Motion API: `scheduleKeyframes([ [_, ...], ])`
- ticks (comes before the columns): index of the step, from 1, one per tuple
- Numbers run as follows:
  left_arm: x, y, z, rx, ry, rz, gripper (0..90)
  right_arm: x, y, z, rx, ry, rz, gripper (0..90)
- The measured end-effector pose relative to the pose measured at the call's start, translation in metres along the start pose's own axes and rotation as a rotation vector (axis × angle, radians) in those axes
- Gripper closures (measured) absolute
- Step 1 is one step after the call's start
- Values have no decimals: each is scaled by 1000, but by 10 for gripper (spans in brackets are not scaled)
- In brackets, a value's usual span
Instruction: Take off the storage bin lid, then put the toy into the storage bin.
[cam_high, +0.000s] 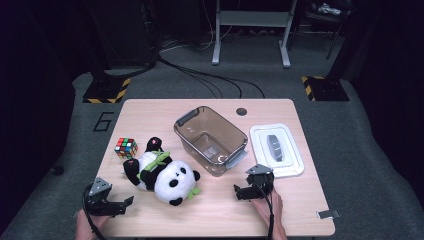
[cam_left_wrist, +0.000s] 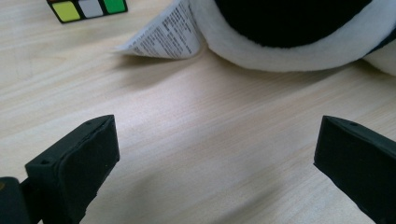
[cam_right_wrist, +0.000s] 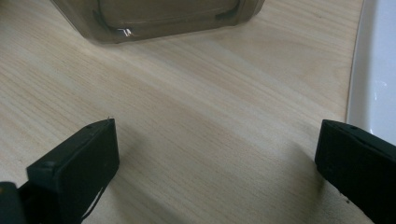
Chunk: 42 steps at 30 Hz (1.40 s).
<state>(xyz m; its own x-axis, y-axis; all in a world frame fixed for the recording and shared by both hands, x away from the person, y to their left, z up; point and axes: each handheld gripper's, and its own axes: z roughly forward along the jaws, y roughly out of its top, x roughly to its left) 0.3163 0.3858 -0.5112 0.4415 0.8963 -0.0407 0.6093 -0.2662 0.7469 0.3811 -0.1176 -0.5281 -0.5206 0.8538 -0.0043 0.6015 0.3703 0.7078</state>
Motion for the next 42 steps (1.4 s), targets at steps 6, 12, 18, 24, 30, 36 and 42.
scheduleKeyframes([
  [6, 0, 12, -14, -40, -12, 1, 0, -1, -1, 0, -4, 8, 12, 0],
  [12, -4, 26, -25, -48, -19, 24, 0, -2, -1, 0, -8, -2, 16, 0],
  [18, -6, 44, -34, -83, -37, 44, 0, -2, -2, 0, -9, -1, 11, 0],
  [24, -11, 63, -40, -104, -64, 63, 0, -2, -2, 0, -10, -2, 15, 0],
  [30, -18, 86, -42, -122, -91, 105, 0, -2, -2, 0, -9, -1, 11, 0],
  [36, -27, 107, -33, -115, -125, 151, 0, -2, -2, 0, -9, 1, 9, 0],
  [42, -37, 121, -20, -112, -150, 174, 0, -2, -2, 0, -8, 1, 11, 0],
])
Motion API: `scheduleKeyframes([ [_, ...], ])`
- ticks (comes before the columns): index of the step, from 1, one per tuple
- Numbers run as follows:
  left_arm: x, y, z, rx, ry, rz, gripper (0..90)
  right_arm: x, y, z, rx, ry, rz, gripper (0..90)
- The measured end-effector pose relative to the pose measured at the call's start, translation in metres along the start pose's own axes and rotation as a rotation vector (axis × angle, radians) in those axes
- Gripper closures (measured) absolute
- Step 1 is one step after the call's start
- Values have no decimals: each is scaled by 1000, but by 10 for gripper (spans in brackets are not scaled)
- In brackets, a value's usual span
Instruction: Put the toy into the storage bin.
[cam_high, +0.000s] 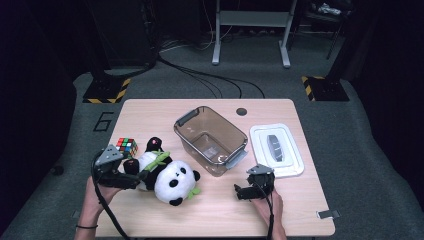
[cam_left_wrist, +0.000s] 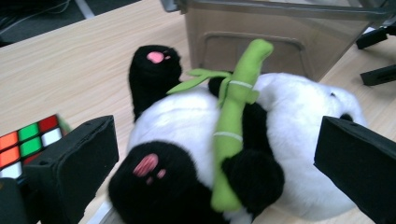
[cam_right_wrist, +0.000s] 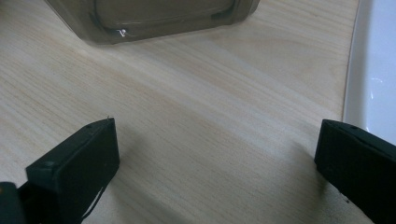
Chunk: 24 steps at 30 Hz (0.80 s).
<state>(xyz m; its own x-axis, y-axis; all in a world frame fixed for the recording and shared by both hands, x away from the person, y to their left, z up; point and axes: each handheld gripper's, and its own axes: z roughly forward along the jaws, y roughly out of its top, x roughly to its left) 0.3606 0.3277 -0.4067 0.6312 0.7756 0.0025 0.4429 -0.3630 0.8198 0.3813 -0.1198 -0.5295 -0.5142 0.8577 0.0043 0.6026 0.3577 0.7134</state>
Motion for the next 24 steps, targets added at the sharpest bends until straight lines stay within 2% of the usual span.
scheduleKeyframes([
  [6, -4, 7, 17, 23, -34, 13, 0, 0, 0, 0, 0, 0, 0, 0],
  [13, -10, 15, 29, 33, -39, 26, 0, 0, 0, 0, 0, -1, -2, 0],
  [17, -11, 19, 37, 64, -35, 31, 14, 0, 0, 0, 0, -1, -2, 0],
  [20, -13, 18, 43, 84, -37, 35, 175, 0, 0, 0, 3, 2, -12, 0],
  [21, -13, 17, 44, 92, -29, 31, 202, 0, 0, 0, 3, 1, -14, 0],
  [23, -13, 16, 47, 100, -15, 17, 337, -1, 0, 0, -1, 1, -20, 0],
  [24, -13, 15, 49, 105, -13, 12, 346, -1, 0, 0, -1, 0, -18, 0],
])
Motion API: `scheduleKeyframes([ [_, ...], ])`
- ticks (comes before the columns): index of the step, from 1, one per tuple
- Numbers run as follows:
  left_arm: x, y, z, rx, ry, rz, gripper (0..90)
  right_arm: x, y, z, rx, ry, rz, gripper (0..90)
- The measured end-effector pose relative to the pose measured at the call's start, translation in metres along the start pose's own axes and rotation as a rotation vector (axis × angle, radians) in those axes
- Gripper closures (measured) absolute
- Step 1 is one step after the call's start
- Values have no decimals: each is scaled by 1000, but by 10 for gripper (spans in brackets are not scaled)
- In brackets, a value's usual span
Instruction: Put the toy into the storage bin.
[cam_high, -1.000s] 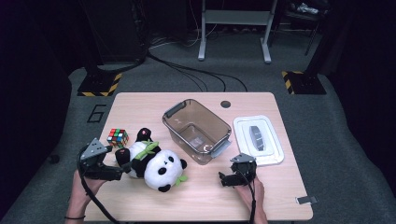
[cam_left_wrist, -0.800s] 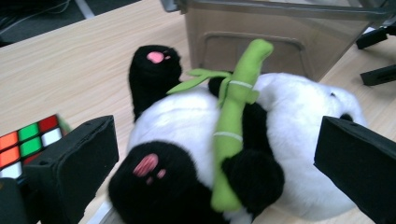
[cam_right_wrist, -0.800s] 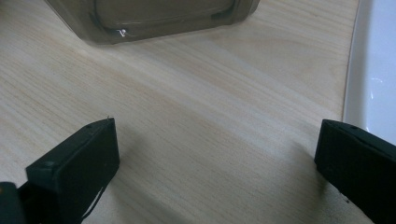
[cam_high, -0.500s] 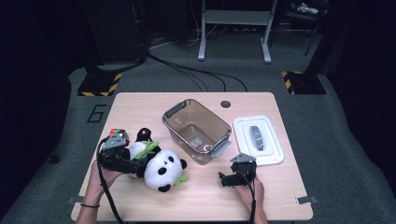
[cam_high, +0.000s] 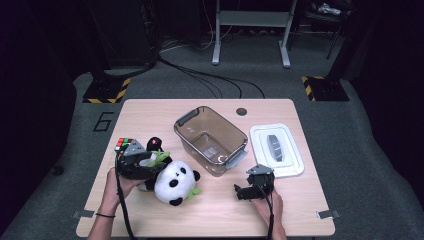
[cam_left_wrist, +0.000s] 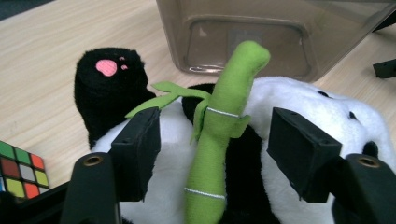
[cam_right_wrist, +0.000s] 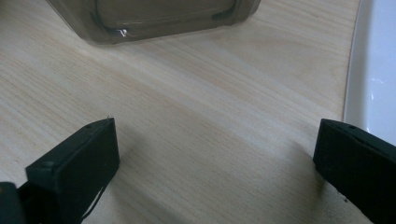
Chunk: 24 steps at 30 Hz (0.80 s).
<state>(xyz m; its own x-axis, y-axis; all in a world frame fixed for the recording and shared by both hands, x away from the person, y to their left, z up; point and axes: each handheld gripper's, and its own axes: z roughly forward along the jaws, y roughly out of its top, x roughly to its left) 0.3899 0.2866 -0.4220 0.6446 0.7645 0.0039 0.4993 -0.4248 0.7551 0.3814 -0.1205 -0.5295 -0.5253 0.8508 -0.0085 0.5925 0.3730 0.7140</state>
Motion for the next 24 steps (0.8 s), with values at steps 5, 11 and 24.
scheduleKeyframes([
  [5, -3, -2, 6, 50, 38, 24, 547, 0, 0, 0, 0, 0, 0, 0],
  [11, -6, -5, 8, 38, 51, 24, 719, 0, 0, 0, 0, 0, -1, 0],
  [24, -3, -10, -4, -40, -18, 16, 751, 0, 0, 0, 0, 1, -2, 0],
])
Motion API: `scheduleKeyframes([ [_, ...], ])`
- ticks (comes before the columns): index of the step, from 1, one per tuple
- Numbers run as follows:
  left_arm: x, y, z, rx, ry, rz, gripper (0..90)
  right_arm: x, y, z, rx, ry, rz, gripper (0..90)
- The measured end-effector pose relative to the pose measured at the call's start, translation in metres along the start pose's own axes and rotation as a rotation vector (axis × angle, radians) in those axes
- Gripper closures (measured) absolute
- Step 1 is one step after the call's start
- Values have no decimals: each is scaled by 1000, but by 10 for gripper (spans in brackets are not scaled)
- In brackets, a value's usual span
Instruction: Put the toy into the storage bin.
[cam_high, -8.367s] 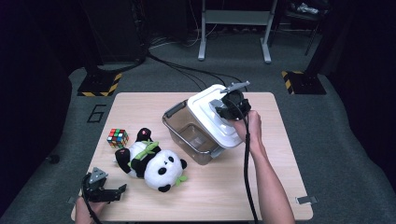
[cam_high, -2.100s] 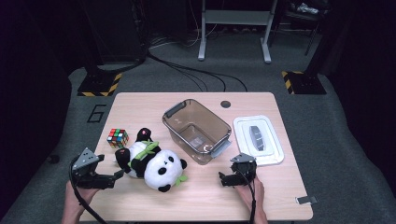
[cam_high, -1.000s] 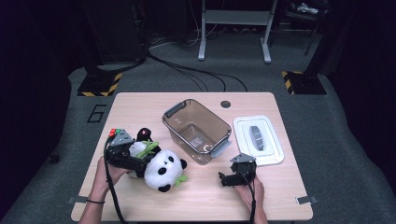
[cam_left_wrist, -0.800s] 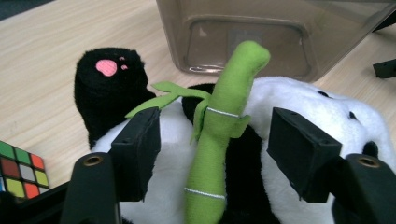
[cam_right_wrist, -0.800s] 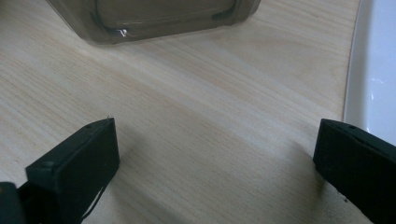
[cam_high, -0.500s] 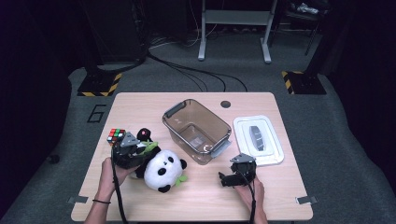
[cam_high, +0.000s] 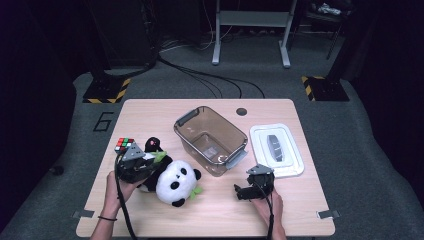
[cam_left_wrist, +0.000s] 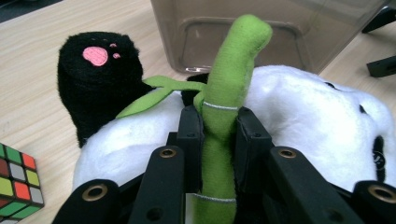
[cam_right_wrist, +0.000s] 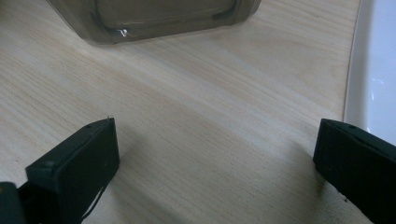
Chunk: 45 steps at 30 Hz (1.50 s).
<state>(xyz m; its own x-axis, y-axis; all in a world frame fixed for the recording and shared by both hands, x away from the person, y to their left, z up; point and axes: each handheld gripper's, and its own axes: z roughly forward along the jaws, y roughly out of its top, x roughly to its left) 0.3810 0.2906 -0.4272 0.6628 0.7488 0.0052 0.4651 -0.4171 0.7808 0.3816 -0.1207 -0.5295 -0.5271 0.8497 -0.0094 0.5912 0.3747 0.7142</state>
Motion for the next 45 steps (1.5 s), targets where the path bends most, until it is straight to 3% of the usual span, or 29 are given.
scheduleKeyframes([
  [22, 6, 16, -30, -70, -103, 16, 755, 0, 0, 0, 3, -1, 5, 0],
  [45, 10, 52, -65, -152, -116, 48, 755, 0, 0, 0, 0, -1, 4, 0],
])
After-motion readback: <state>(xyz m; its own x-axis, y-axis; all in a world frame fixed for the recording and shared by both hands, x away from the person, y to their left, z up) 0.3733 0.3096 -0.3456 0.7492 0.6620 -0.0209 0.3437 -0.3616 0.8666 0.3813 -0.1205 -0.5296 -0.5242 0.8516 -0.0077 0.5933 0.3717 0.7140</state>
